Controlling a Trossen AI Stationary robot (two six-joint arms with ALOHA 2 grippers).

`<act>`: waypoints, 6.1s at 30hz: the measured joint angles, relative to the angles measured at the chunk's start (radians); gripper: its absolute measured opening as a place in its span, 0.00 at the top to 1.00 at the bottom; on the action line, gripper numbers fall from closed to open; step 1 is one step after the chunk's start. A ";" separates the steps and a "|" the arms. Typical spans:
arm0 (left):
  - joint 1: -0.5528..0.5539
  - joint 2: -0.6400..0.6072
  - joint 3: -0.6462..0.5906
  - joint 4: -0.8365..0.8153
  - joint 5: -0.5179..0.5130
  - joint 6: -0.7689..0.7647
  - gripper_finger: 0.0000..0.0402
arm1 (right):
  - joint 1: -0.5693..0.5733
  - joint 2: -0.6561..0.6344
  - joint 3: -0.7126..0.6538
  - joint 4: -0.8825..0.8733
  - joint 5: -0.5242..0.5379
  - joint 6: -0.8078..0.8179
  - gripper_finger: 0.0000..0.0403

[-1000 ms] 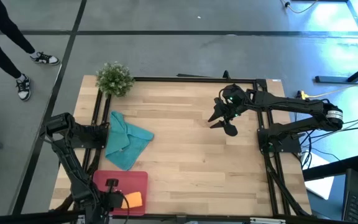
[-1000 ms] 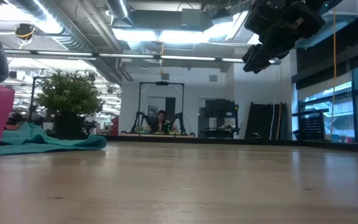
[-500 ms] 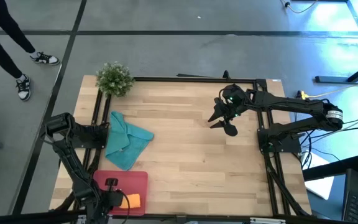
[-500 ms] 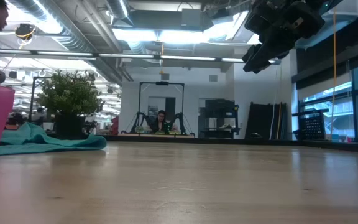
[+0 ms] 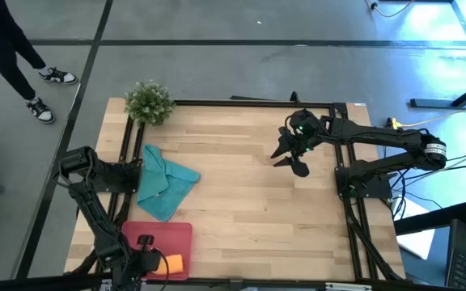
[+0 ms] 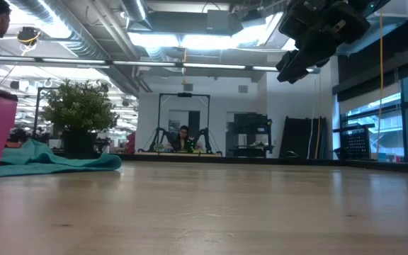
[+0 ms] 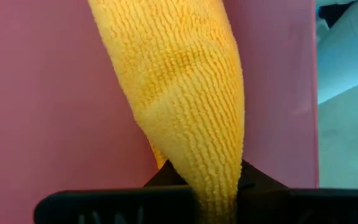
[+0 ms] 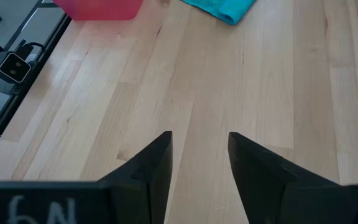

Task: Roll microfiber towels into tight, uniform cylinder then place into a basket
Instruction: Put the yellow microfiber cloth into the bin, then fold the blue microfiber cloth

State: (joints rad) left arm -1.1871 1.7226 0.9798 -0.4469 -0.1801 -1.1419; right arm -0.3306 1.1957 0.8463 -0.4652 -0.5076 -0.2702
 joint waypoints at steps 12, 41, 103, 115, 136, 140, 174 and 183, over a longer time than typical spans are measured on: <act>-0.001 0.000 0.000 0.000 0.019 -0.001 0.83 | 0.000 0.000 0.000 0.000 0.000 0.000 0.61; 0.002 0.000 0.000 -0.011 0.037 -0.001 0.30 | 0.000 0.000 0.000 0.000 0.000 0.000 0.61; 0.325 -0.140 0.265 -0.892 -0.266 -0.315 0.31 | 0.000 0.000 0.000 0.000 0.000 0.000 0.61; 0.361 -0.392 0.084 -0.841 -0.407 -0.369 0.30 | 0.000 0.000 0.000 0.005 0.014 0.000 0.61; 0.296 -0.415 -0.078 -0.670 -0.406 -0.557 0.30 | 0.000 0.000 0.001 0.170 0.017 0.007 0.61; 0.296 -0.415 -0.078 -0.670 -0.406 -0.611 0.31 | 0.000 0.000 0.001 0.255 0.008 0.089 0.61; 0.296 -0.414 -0.078 -0.712 -0.399 -0.629 0.31 | 0.254 0.942 0.709 0.389 0.088 -0.100 0.61; 0.295 -0.414 -0.078 -0.713 -0.398 -0.587 0.31 | 0.298 1.123 0.854 0.397 0.248 -0.236 0.61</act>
State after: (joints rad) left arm -0.8926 1.3090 0.9016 -1.1595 -0.5777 -1.7289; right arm -0.0328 2.3187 1.7007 -0.0679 -0.2593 -0.5058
